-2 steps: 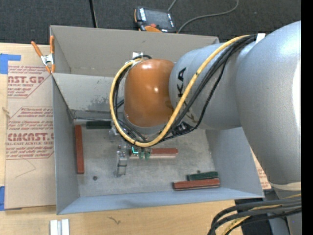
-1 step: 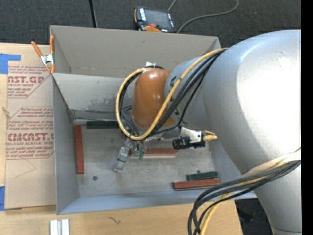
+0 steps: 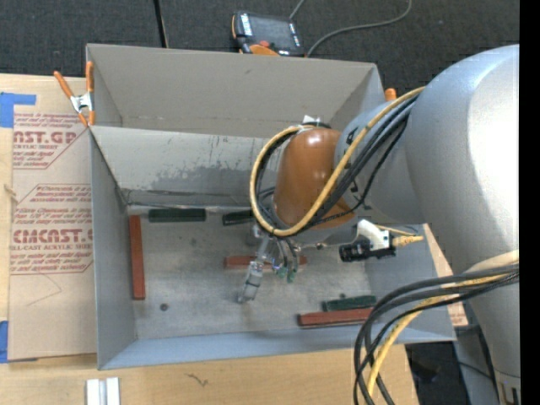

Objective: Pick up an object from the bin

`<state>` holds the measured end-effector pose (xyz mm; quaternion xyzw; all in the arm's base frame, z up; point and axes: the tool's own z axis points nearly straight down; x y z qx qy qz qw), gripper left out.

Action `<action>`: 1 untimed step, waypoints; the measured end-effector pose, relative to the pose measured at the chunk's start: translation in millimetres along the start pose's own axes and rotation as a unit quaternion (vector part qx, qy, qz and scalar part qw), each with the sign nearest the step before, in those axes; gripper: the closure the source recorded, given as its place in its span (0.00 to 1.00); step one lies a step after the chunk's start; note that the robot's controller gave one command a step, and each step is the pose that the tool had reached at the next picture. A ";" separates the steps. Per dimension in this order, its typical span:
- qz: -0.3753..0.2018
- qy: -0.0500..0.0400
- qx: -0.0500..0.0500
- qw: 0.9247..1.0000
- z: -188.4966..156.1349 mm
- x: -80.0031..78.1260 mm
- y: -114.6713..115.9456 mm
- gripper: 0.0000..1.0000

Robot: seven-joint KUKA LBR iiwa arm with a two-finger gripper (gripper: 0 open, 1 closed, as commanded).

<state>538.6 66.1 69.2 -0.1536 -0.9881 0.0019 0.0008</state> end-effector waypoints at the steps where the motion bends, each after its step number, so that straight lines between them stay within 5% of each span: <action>1: -0.002 -0.001 -0.003 1.000 -0.8 0.7 5.0 1.00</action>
Offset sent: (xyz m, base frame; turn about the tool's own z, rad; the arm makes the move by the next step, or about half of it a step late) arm 0.0000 0.0000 0.0000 0.0000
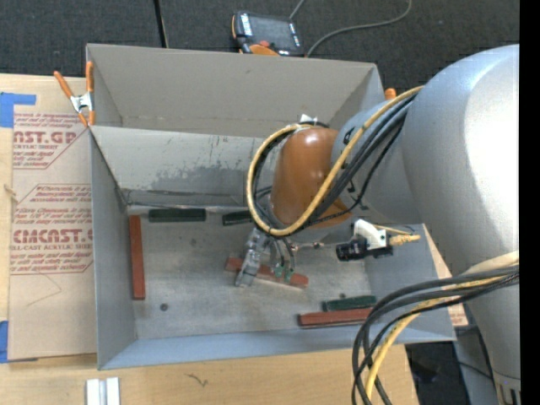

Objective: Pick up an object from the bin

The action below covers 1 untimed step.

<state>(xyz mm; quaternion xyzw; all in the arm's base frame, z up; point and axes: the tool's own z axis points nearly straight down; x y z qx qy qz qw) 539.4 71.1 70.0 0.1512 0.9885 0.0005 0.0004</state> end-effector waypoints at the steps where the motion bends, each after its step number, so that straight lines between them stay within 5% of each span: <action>1: -0.012 -0.004 -0.002 1.000 -139.0 3.0 -0.5 1.00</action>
Offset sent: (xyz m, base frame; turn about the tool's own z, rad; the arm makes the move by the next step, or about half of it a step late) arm -0.0051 -0.0004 0.1350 -0.0229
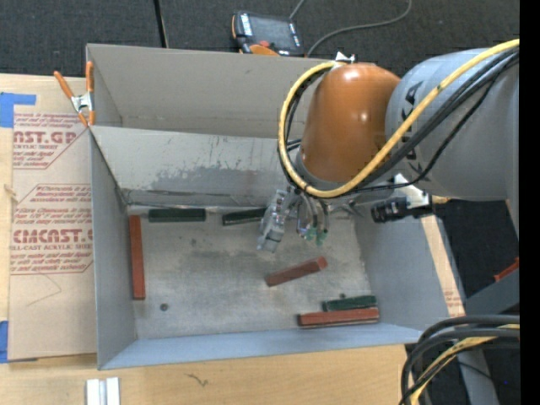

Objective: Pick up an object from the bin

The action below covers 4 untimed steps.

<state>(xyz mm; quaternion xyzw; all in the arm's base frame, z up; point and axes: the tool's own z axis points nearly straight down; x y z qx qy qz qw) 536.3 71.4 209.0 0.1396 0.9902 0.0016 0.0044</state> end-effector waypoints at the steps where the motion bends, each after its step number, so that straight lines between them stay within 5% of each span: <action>1: 0.000 0.004 0.001 1.000 4.3 1.5 -0.6 0.00; 2: -0.156 0.007 0.002 0.988 137.3 -11.7 -65.1 0.00; 3: -0.199 0.003 0.002 0.980 139.4 -43.7 -104.7 0.00; 4: -0.199 0.004 0.001 0.980 139.3 -42.7 -102.4 1.00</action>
Offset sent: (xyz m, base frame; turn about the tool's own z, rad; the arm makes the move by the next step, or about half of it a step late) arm 0.0000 0.0000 0.0000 0.0000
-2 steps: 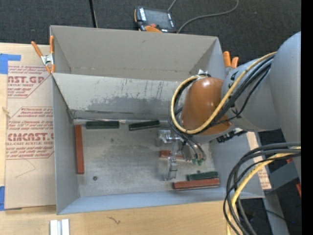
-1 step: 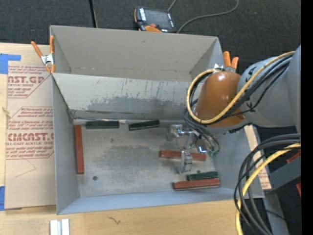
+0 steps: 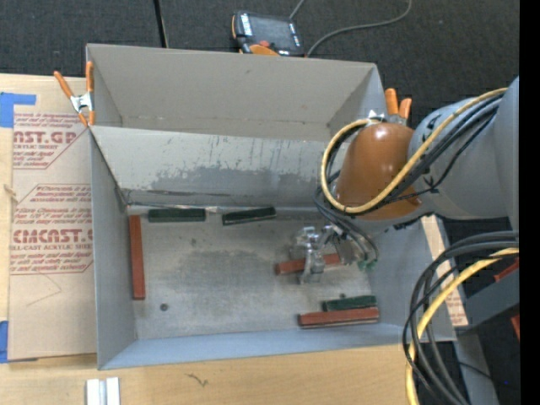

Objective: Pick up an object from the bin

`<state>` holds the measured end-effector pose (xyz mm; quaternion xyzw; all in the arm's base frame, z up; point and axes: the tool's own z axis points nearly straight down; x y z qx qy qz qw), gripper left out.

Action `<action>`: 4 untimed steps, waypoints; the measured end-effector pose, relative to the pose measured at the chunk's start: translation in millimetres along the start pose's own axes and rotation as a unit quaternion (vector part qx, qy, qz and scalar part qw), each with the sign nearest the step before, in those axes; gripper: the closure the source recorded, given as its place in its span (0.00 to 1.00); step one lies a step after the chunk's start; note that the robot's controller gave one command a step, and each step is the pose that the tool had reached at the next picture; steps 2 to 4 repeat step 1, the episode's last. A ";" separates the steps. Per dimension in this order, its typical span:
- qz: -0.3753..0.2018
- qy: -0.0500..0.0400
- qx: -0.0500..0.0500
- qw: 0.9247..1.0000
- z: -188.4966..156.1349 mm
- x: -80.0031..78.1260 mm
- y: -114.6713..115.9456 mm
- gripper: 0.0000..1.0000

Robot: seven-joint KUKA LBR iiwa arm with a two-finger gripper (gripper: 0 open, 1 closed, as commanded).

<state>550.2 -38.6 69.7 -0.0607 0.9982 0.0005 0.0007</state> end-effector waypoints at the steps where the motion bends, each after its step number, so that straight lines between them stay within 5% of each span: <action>1: -0.005 -0.005 0.002 1.000 -147.9 -13.3 -10.3 1.00; 4: -0.005 -0.005 0.002 1.000 -147.9 -13.3 -10.3 1.00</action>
Offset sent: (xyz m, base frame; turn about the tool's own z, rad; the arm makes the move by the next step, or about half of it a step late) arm 0.0116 -0.0094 0.1432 -0.0092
